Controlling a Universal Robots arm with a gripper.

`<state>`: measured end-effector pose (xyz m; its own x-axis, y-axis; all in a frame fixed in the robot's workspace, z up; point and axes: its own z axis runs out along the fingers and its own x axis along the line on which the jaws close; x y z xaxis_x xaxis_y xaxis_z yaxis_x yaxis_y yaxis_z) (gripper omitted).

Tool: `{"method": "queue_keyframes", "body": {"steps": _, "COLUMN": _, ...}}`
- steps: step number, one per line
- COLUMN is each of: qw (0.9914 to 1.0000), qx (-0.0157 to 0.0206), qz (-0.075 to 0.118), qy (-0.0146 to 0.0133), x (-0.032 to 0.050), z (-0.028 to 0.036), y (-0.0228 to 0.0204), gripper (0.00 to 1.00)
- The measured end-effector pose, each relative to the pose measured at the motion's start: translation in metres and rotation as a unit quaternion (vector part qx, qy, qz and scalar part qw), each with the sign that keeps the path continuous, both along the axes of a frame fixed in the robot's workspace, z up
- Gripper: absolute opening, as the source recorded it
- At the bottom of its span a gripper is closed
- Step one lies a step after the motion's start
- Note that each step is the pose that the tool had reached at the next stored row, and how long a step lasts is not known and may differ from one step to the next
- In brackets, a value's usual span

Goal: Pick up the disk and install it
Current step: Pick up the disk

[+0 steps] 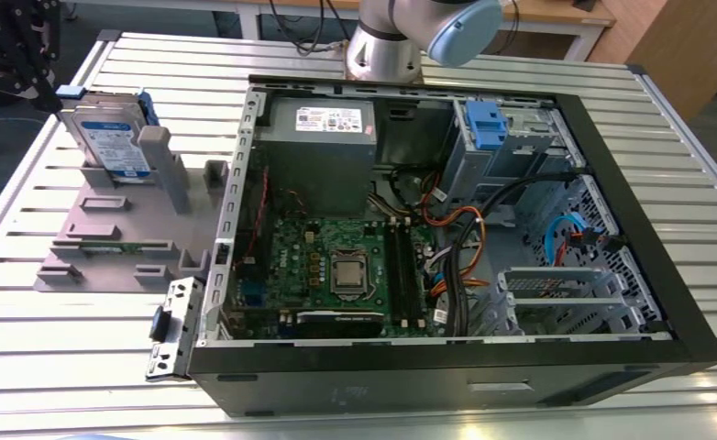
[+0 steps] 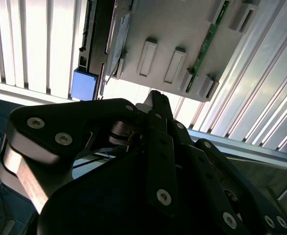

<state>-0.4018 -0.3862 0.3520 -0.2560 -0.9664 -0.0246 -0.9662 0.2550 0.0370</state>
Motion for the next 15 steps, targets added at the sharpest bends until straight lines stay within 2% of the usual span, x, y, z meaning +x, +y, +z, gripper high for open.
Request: {"method": "queue_keyframes", "body": {"steps": 15, "qw": 0.99998, "qx": 0.0000, "qz": 0.007, "qy": 0.0000, "x": 0.0000, "z": -0.0001, "y": 0.0000, "gripper": 0.11}}
